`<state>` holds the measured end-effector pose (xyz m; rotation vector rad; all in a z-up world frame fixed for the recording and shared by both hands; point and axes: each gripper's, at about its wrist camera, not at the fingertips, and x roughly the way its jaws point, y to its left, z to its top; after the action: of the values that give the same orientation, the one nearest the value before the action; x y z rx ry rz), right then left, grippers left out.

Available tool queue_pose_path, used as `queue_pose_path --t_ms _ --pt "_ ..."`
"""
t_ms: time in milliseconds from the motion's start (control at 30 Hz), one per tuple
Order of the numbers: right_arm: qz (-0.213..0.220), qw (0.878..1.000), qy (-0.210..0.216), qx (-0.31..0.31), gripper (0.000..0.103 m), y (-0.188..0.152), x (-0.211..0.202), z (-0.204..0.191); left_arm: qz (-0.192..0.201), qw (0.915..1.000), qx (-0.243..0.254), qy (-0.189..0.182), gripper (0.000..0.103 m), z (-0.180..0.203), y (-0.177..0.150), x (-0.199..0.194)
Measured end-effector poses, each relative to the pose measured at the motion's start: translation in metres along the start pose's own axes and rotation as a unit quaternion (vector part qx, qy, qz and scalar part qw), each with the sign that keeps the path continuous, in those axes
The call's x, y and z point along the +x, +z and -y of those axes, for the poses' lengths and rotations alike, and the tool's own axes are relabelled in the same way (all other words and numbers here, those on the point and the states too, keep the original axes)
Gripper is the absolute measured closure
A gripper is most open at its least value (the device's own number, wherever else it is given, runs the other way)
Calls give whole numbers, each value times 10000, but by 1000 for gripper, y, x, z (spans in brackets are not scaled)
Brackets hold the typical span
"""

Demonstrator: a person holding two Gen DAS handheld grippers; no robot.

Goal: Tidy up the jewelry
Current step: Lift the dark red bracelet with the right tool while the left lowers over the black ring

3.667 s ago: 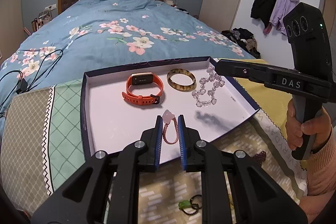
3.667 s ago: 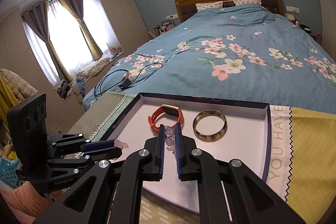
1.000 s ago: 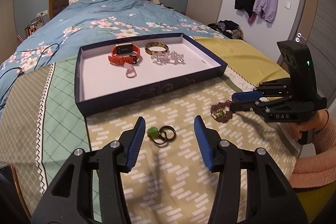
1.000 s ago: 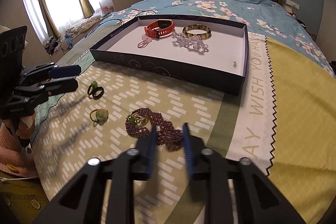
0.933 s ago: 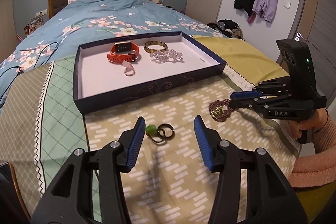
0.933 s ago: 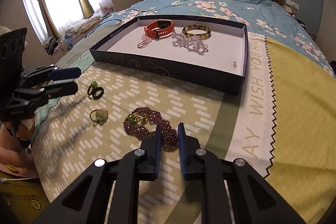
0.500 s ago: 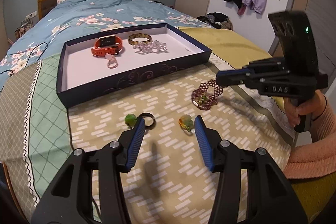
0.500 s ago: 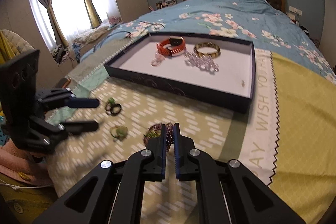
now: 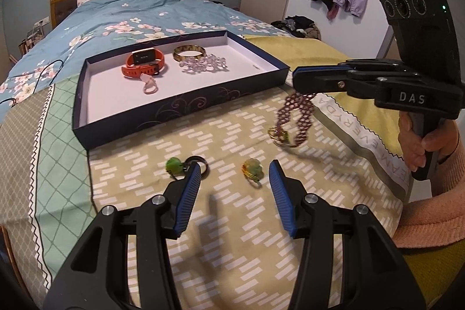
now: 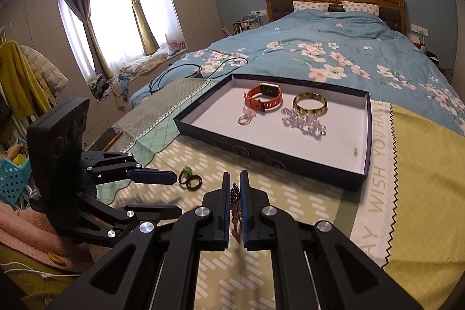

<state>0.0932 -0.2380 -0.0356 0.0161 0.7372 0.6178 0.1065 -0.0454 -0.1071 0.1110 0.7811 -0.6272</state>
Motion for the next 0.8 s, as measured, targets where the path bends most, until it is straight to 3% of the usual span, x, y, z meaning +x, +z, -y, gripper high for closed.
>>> queue_pose_path --t_ms 467,800 --pt "34 9999 25 147 98 2 4 6 -409 9990 -151 111 60 -13 2 20" --pt "38 9997 67 226 98 1 7 9 -460 9984 -218 230 64 -25 12 28"
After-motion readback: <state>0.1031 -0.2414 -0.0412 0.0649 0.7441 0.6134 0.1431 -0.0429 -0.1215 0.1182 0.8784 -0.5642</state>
